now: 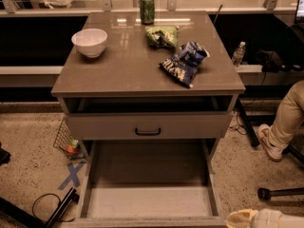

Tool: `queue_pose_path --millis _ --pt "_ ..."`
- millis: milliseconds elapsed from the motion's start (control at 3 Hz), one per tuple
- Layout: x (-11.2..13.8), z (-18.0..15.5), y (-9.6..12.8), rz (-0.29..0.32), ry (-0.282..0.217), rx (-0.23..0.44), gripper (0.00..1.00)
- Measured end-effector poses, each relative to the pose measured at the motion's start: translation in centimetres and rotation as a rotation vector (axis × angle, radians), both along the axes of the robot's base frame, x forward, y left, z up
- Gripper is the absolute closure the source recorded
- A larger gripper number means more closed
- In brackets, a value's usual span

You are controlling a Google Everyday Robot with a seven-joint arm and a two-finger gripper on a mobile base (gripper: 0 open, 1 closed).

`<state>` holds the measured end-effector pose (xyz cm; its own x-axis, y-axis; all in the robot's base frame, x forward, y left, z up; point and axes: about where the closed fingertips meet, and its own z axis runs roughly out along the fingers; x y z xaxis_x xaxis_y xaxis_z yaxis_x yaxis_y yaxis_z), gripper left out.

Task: Close middle drawer

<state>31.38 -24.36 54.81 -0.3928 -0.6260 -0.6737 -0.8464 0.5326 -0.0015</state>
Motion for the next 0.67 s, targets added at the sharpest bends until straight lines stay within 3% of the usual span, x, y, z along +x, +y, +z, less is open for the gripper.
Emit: queue_pose_path --millis 333,667 --pt "-5.97 -5.45 0.38 -0.033 0.043 0.087 1.00" --pt "-5.97 -5.46 0.38 -0.033 0.043 0.088 1.00"
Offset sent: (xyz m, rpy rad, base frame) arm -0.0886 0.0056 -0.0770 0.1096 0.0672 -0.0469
